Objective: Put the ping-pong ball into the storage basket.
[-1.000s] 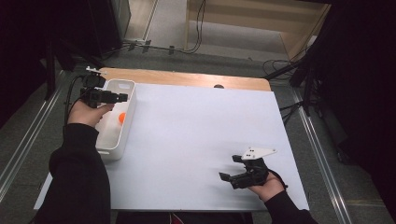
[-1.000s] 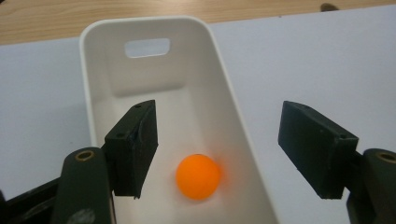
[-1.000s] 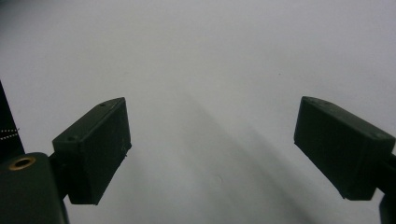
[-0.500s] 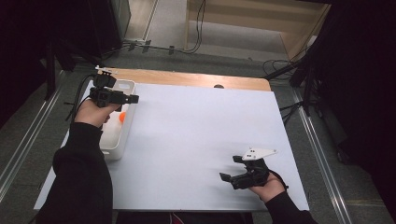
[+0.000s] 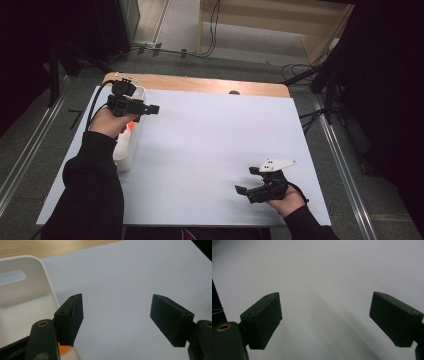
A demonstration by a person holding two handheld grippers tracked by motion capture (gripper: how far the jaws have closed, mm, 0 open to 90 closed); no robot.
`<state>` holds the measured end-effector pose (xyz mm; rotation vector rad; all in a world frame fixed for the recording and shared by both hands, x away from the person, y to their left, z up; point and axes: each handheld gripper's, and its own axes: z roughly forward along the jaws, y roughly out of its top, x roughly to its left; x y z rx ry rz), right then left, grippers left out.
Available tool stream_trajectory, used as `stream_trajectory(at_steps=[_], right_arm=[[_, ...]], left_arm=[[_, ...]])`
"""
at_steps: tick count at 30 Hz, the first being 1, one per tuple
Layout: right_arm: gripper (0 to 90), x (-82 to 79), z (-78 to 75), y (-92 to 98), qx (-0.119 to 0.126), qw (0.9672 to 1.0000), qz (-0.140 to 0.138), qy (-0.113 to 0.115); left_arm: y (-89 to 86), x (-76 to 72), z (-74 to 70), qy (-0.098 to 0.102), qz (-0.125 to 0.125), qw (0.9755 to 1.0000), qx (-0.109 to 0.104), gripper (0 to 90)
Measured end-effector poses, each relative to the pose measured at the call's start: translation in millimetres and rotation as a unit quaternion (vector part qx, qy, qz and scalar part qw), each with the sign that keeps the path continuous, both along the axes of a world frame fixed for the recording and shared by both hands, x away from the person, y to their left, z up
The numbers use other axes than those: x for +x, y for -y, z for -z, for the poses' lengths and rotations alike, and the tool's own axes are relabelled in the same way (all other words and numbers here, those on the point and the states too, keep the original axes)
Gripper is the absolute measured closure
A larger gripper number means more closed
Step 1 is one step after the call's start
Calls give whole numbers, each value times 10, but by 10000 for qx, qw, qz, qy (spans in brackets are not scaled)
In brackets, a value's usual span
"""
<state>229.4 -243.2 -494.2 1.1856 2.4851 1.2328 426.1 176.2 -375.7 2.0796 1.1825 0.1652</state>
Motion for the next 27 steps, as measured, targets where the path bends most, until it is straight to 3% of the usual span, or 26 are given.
stream_trajectory(at_steps=[3, 7, 15, 27], right_arm=[[96, -10, -1, 6, -6, 10000, 24, -27], [96, -8, -6, 10, -3, 10000, 48, -12], [96, -9, -8, 9, 11, 10000, 36, -9], [96, 1, 4, 7, 17, 10000, 39, -24]], left_arm=[[44, 3, 10, -43, 82, 9999, -111, 272], [130, -19, 18, 36, 113, 9998, 162, 272], [235, -31, 53, -75, 389, 9992, -17, 271], [477, -146, 91, 94, 784, 9969, 18, 271]])
